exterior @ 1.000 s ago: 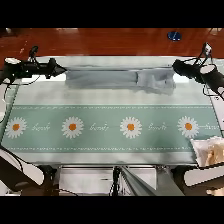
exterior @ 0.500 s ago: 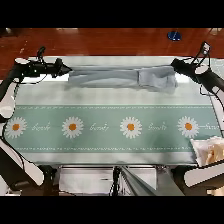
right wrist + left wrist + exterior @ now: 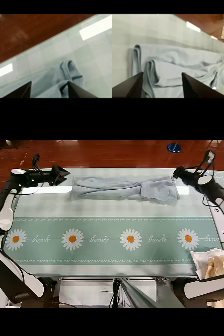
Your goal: Fold the shirts.
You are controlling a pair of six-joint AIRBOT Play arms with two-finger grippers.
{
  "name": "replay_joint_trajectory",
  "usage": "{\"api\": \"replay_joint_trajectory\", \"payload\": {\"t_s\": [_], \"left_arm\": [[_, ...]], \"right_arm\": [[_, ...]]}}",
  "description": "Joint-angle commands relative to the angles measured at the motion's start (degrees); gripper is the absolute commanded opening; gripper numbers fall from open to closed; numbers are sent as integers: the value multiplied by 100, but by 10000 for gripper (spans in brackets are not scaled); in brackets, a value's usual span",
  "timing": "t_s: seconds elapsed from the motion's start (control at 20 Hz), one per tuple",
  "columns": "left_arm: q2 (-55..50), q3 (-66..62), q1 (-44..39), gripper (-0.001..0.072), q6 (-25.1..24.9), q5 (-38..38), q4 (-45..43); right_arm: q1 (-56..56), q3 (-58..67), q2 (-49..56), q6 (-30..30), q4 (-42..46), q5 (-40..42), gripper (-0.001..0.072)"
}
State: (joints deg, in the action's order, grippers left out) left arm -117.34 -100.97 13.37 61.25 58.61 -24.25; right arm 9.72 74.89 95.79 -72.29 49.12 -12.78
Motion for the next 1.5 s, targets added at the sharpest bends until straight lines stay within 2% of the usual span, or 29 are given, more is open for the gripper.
{"api": "replay_joint_trajectory", "payload": {"t_s": [0.0, 0.05, 0.1, 0.2, 0.25, 0.35, 0.4, 0.5, 0.6, 1.05, 1.2, 1.25, 1.3, 1.35, 1.4, 1.45], "left_arm": [[289, -129, 258, 568, -120, 295, 105], [404, -129, 337, 519, -116, 424, -39], [527, -129, 402, 500, -111, 581, -223], [796, -127, 461, 500, -15, 903, -675], [916, -127, 463, 500, -9, 1016, -852], [1132, -127, 426, 500, -11, 1115, -1117], [1211, -127, 396, 500, -13, 1108, -1191], [1259, -127, 334, 500, -11, 1123, -1202], [1244, -122, 258, 500, -11, 1189, -1207], [1220, -122, 74, 500, -11, 1263, -1226], [1220, -122, 74, 500, -11, 1263, -1224], [1220, -122, 74, 500, -9, 1263, -1224], [1220, -122, 70, 500, -11, 1266, -1224], [1220, -122, 59, 500, -11, 1266, -1224], [1220, -122, 48, 500, -11, 1266, -1224], [1220, -122, 35, 500, -9, 1266, -1222]], "right_arm": [[225, 52, -623, -70, 538, -190, 522], [400, 195, -680, -378, 800, -564, 521], [640, 424, -643, -1019, 1193, -1119, 522], [1123, 925, -396, -1998, 1930, -2286, 545], [1342, 1196, -188, -1996, 1939, -2929, 585], [1740, 1762, 378, -1471, 1401, -4343, 590], [1886, 2006, 699, -1126, 837, -4994, 591], [2017, 2332, 1255, -691, -367, -5740, 591], [1963, 2542, 1644, -629, -968, -5840, 588], [1137, 2599, 2391, -780, -586, -5071, 580], [879, 2599, 2524, -1014, -437, -4916, 577], [785, 2599, 2562, -1106, -350, -4878, 558], [682, 2599, 2592, -1108, -326, -4861, 472], [588, 2599, 2594, -1012, -334, -4826, 343], [527, 2599, 2570, -776, -437, -4800, 150], [507, 2599, 2509, -531, -673, -4809, 35]]}}
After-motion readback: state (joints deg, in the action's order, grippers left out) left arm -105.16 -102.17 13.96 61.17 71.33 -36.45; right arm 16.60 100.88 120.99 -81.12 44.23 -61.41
